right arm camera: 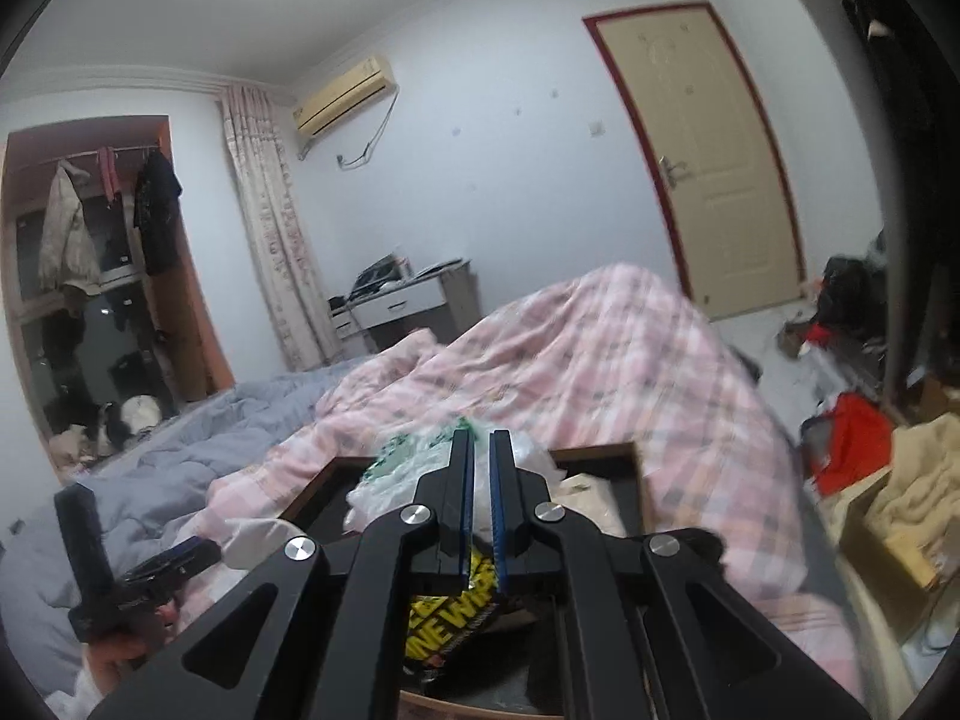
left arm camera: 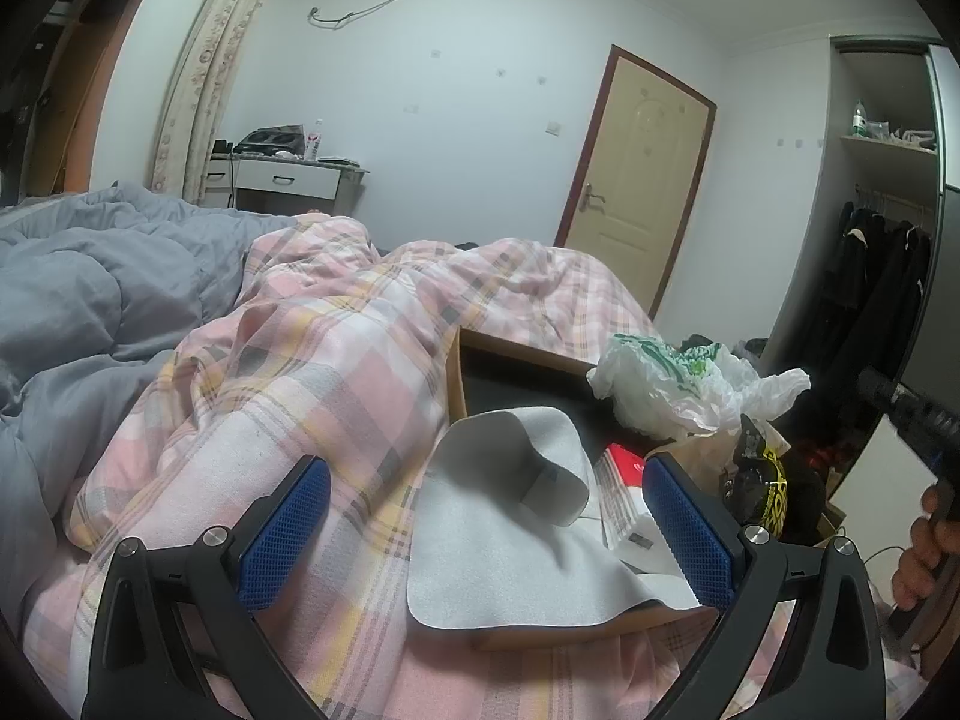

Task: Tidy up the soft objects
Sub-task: 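Lower the black cloth back into the box and open the right tool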

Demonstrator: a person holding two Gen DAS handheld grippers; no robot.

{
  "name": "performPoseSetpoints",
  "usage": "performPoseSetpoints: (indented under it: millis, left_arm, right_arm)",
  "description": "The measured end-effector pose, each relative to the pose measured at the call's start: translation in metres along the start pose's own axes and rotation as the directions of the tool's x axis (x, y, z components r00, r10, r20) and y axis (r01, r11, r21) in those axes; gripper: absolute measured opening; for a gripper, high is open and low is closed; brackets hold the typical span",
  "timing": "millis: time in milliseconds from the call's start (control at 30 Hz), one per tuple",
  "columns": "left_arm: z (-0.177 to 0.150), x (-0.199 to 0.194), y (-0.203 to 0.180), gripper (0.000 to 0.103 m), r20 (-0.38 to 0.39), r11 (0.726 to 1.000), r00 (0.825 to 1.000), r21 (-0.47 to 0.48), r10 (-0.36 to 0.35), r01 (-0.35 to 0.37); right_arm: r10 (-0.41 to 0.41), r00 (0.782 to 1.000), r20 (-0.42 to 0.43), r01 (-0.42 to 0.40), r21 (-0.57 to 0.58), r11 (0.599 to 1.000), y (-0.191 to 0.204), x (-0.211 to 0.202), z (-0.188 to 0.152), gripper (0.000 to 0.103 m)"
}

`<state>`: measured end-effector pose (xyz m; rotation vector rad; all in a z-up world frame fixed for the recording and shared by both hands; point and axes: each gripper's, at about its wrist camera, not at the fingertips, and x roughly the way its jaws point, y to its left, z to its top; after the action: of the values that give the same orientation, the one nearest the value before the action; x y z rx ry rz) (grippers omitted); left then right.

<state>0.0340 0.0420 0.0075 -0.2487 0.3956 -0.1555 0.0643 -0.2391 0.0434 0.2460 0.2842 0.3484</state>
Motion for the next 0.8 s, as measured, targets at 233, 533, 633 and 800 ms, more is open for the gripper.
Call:
performPoseSetpoints:
  millis: [233,533,633,800]
  left_arm:
    - [0.0,0.0,0.0,0.103,0.0,1.0,1.0,-0.001,0.0,0.0]
    - [0.0,0.0,0.0,0.103,-0.001,1.0,1.0,0.001,0.001,-0.001]
    - [0.0,0.0,-0.001,0.103,0.0,1.0,1.0,0.001,0.001,-0.001]
    - [0.0,0.001,-0.001,0.103,-0.001,1.0,1.0,0.002,0.001,-0.001]
  right_arm:
    - [-0.227,0.93,-0.289,0.265,0.101,0.959,-0.042,0.039,-0.035,0.002]
    - [-0.167,0.891,-0.423,0.192,0.015,0.981,-0.024,0.05,-0.05,0.002]
    - [-0.168,0.86,-0.482,0.143,-0.087,0.986,-0.005,0.061,-0.058,0.002]
    - [-0.19,0.839,-0.51,0.131,-0.15,0.98,0.002,0.062,-0.063,0.003]
